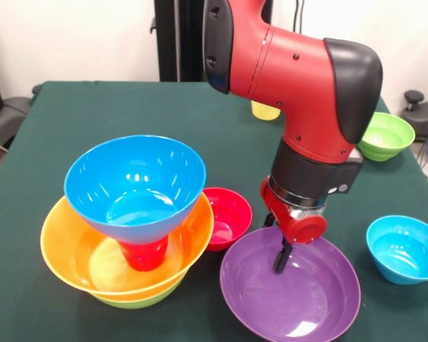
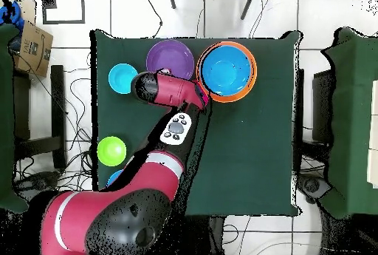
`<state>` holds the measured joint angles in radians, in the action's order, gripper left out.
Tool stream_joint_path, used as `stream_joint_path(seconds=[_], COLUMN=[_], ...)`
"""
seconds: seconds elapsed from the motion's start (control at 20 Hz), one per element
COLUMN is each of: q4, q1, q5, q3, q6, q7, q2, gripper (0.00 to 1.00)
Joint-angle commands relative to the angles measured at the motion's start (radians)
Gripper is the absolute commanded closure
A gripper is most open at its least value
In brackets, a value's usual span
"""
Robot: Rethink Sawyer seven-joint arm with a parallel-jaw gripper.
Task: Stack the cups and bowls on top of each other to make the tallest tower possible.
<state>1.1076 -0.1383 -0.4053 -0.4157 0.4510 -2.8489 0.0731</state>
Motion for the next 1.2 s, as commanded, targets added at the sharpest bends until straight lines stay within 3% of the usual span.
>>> stream_joint_path(seconds=[0.05,0.45,0.5,1.2], q4=[-0.015,-0.013,-0.030,-0.036], q1=[-0.006,-0.005,-0.006,-0.011], q5=[-0.025,-0.025,-0.004,-0.016], q3=[0.090,0.093,0.082,0.069], q6=[0.044,0.048,0.061,0.085], q7=[-0.106,-0.103,-0.074,-0.095], q2=[0.004,0.007,0.001,0.003], gripper=[0.00,0.00,1.00,1.00])
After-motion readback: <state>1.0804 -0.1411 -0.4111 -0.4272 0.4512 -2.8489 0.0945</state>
